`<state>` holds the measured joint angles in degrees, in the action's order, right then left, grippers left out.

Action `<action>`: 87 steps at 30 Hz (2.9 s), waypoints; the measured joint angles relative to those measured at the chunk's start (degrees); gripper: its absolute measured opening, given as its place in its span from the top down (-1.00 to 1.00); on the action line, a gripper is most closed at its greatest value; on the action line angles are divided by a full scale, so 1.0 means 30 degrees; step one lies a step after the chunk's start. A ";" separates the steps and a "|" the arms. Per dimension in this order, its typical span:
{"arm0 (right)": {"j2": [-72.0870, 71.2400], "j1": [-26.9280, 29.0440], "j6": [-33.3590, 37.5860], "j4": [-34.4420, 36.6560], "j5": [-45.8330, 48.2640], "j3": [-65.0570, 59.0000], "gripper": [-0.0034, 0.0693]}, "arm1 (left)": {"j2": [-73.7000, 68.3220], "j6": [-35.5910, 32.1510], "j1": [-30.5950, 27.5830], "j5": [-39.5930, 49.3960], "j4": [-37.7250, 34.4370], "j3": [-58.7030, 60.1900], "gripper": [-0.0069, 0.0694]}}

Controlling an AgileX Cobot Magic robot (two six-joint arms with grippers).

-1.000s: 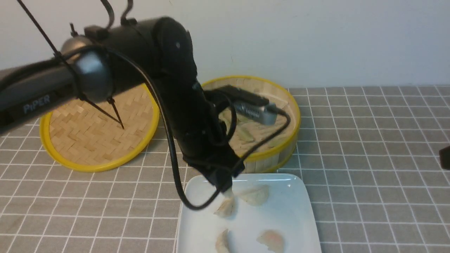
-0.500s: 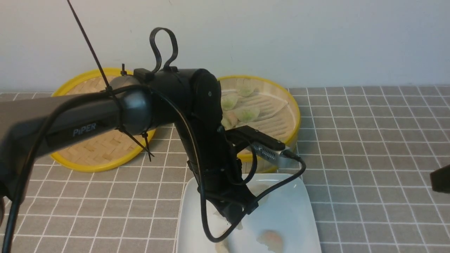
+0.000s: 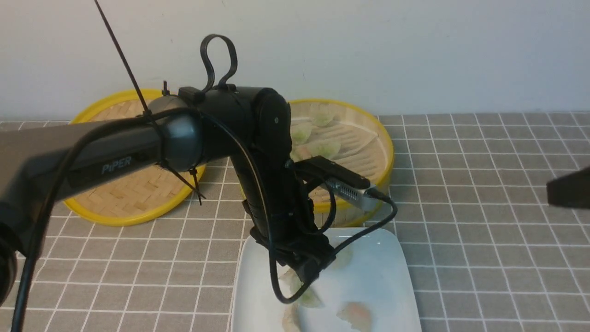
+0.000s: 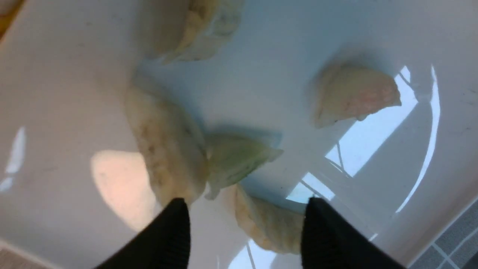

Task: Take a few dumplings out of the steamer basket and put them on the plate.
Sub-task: Use the right arm to grab a dumpling from inside the steamer, then use the right arm to put the dumpling into the plate

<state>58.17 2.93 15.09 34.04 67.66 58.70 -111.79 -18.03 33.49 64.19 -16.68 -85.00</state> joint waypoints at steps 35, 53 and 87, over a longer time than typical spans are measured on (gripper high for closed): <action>2.4532 -0.9654 -0.1165 -0.8448 -0.0373 2.0581 -0.07 | 2.2705 0.5120 -0.4724 0.2368 0.2048 1.0490 0.83; 2.7063 -0.9696 -0.1161 -0.8095 0.0409 2.2916 0.35 | 2.5592 0.7982 -0.4724 0.2656 0.5424 1.0489 0.83; 1.7759 -1.2452 -0.2325 -0.4845 -0.0183 0.8322 0.22 | 2.5592 0.8000 -0.4724 0.2574 0.5458 1.0489 0.83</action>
<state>111.44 -34.43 8.11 19.51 67.11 83.66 -35.01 5.97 19.32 71.91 -0.30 -53.53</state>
